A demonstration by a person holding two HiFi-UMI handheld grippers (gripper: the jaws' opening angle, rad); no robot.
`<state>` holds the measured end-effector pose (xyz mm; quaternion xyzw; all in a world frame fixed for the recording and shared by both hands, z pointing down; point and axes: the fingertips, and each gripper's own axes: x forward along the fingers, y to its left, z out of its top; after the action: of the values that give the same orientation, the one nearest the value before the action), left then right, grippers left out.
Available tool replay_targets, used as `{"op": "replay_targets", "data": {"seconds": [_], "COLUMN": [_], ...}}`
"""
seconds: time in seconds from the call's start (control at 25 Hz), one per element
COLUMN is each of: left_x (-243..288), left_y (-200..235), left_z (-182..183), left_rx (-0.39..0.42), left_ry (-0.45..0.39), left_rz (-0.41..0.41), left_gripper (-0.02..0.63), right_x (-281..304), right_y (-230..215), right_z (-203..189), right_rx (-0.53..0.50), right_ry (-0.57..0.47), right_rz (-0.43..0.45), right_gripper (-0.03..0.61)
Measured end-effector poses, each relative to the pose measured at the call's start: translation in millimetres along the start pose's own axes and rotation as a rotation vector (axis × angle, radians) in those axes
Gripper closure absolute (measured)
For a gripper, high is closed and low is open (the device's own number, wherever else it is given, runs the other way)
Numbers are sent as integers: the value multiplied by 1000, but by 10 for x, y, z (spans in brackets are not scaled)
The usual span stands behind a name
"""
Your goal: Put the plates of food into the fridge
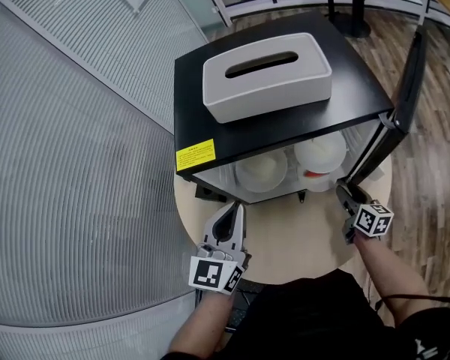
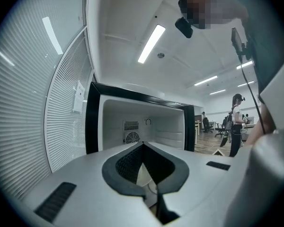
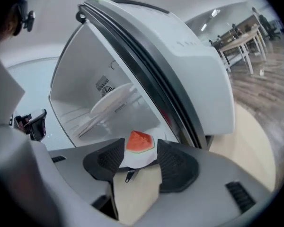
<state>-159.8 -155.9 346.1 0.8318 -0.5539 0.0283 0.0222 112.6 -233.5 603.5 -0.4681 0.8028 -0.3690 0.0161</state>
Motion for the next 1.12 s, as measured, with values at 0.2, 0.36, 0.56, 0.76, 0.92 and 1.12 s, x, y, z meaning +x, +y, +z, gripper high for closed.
{"op": "replay_targets", "data": {"seconds": [0.2,0.36,0.56,0.76,0.92,1.12], "left_x": [-151,-302,-402,-500,-594,-720], "left_y": [46,97,77,29,28,74], "left_z": [31,41,49,155,217,196], "left_rx": [4,1,-2,-1,4,-11], "left_ry": [-13,-19,-42,-70,-86,-90], "left_rz": [-4,7,17,27,38,61], "left_gripper": [611,611,611,611,611,611], "right_x": [-274,-461,-658,-889,-1039,-1146], "right_y": [287,560,849,1051,1166,1297], "right_z": [327,464,631,797,883,979], "right_rx": [-228,-355,-499,-487,-520,-496], "right_ry": [-74,-88,-100,-132,-151,-197], "right_rz": [-10,-8,-9,19,29,45], "right_gripper": [357,357,357,359,367,383]}}
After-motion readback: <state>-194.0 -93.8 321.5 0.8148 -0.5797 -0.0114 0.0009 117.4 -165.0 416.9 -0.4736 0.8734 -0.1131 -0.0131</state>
